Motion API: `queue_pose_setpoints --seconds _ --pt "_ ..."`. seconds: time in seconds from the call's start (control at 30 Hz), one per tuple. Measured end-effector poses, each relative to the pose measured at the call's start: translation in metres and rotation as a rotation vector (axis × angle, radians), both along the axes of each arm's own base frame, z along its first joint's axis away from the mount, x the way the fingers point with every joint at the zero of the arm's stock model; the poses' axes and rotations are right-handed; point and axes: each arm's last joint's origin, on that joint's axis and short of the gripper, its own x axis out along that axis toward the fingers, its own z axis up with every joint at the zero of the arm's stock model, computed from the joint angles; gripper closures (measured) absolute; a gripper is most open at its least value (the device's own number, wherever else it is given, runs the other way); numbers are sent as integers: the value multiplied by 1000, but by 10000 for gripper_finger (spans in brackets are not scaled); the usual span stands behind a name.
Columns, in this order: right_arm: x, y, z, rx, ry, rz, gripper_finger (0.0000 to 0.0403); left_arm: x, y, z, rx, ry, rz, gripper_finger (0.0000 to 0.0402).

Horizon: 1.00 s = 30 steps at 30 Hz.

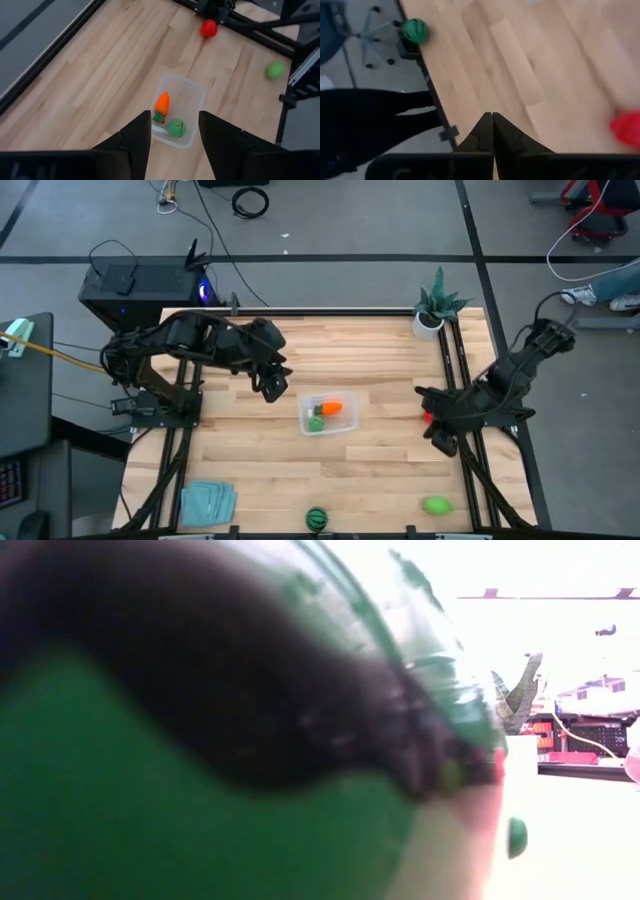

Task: Pick and placing Produce into tupperware
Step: Put the red apple into the transparent bin

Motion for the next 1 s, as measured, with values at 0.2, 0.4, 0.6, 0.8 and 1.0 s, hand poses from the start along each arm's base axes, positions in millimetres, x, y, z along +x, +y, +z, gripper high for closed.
queue_pose_setpoints --seconds 0.2,0.4,0.6,0.8,1.0 --pt "-2 22 -19 12 231 -229 400 0 0 0 58 18 -63 224" --pt "0 26 -33 -24 394 -518 396 0 0 0 91 29 -100 229" --pt "1 26 -35 -47 402 -505 386 -1 0 0 97 37 -106 225" --pt "0 26 -34 -61 397 -463 381 -2 0 -2 99 58 -107 226" --pt "3 21 -42 -84 413 -479 335 -2 0 -2 99 57 -108 228"
